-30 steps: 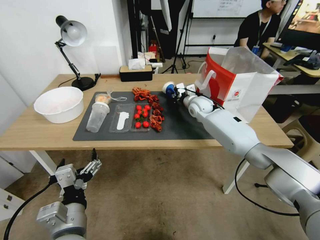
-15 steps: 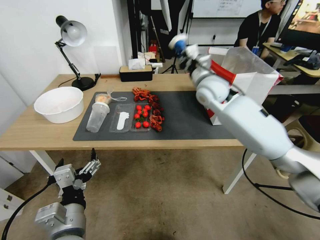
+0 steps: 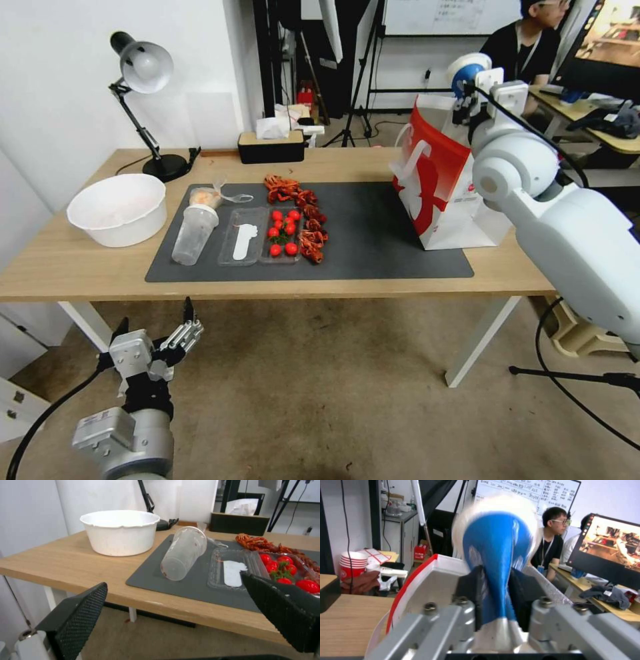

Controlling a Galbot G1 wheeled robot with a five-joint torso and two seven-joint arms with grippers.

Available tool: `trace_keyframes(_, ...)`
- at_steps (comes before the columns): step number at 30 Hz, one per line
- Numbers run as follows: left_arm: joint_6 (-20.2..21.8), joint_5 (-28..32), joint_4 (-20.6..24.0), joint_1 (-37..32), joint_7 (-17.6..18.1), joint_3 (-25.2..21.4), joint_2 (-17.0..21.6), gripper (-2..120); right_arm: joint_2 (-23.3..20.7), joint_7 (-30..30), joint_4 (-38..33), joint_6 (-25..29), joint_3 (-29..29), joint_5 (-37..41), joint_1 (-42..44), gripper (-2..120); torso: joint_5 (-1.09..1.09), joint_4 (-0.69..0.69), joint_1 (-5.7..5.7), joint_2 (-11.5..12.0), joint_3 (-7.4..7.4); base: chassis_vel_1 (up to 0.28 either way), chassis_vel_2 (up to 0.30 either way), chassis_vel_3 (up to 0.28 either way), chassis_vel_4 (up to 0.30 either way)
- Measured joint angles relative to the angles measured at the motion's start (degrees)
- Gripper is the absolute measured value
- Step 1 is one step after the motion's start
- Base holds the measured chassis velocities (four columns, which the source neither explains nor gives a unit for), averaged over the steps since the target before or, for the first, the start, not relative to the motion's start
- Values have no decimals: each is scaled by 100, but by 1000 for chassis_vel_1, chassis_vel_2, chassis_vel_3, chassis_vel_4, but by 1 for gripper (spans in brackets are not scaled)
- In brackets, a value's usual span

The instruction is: Pick up the trash from the table and place it into the takeout bag.

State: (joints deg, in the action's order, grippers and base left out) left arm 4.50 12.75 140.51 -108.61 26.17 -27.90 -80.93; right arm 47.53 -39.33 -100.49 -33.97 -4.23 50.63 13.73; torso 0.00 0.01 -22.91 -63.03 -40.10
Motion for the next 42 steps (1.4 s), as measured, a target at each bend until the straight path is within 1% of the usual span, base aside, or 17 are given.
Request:
trace_keyframes(2, 3, -1, 0, 0, -1, -6, 1, 100, 3, 0, 4, -3, 12, 19, 1, 33, 0, 0, 0, 0, 0, 0, 0, 0, 0)
trace_keyframes(4, 4, -1, 3, 0, -1, -10, 1, 100, 3, -4, 4, -6, 13, 30, 1, 36, 0, 0, 0, 0, 0, 0, 0, 0, 0)
trace_keyframes(6, 8, 0, 16, 4, -3, -18, 1, 100, -2, -12, -6, -23, 14, 80, 1, 48, 0, 0, 0, 0, 0, 0, 0, 0, 0)
trace_keyframes(8, 9, 0, 16, 7, -4, -18, 1, 100, -8, -12, -16, -22, 14, 85, 1, 51, 0, 0, 0, 0, 0, 0, 0, 0, 0)
trace_keyframes(9, 10, 3, 17, 13, -5, -18, 0, 100, -19, -8, -31, 1, 13, 96, -1, 56, 0, 0, -1, 0, 0, 0, 0, 0, 0)
trace_keyframes(11, 12, 13, 20, 25, -6, -18, 0, 100, -48, 64, -99, 160, 5, 163, -9, 67, 0, -2, -1, 0, 0, 0, 0, 0, 0)
trace_keyframes(15, 14, 18, 22, 34, -7, -18, 4, 100, -102, 228, -233, 389, -11, 275, -14, 75, 1, 0, -1, 0, 0, 0, 0, 0, 0)
trace_keyframes(19, 15, 27, 23, 46, -9, -16, 10, 100, -272, 651, -758, 808, -24, 583, 128, 95, 0, 0, -1, 0, 0, 0, 0, 0, 0)
trace_keyframes(24, 16, 29, 24, 43, -10, -8, 20, 100, -443, 1133, -1148, 1272, 110, 710, 596, 100, -1, 0, -1, 0, 0, 0, 0, 0, 0)
trace_keyframes(27, 16, 36, 25, 43, -12, -10, 35, 100, -569, 1419, -1395, 1682, 295, 702, 1244, 100, 4, -2, -1, 0, 0, 0, 0, 0, 0)
trace_keyframes(29, 16, 38, 25, 43, -12, -13, 40, 100, -597, 1467, -1453, 1806, 329, 661, 1402, 100, 4, -3, -1, 0, 0, 0, 0, 0, 0)
trace_keyframes(31, 15, 59, 25, 43, -13, -36, 49, 100, -676, 1568, -1719, 2251, 475, 478, 2023, 100, 1, -1, -1, 0, 0, 0, 0, 0, 0)
trace_keyframes(32, 15, 59, 25, 43, -13, -36, 49, 100, -676, 1568, -1719, 2251, 475, 478, 2023, 100, 1, -1, -1, 0, 0, 0, 0, 0, 0)
trace_keyframes(36, 8, 103, 10, 58, -14, -93, 38, 100, -686, 1631, -2074, 2873, 838, -139, 3149, 100, 1, 0, -1, 0, 0, 0, 0, 0, 0)
trace_keyframes(37, 8, 103, 10, 58, -14, -93, 38, 100, -686, 1631, -2074, 2873, 838, -139, 3149, 100, 1, 0, -1, 0, 0, 0, 0, 0, 0)
trace_keyframes(40, 8, 134, -14, 90, -14, -109, 44, 100, -616, 1688, -2318, 3259, 1279, -725, 4243, 100, -1, -2, -1, 0, 1, 0, 0, 0, 0)
trace_keyframes(42, 9, 140, -25, 96, -14, -110, 50, 100, -566, 1716, -2368, 3361, 1403, -884, 4551, 100, 1, -2, -1, 0, 0, 0, 0, 0, 0)
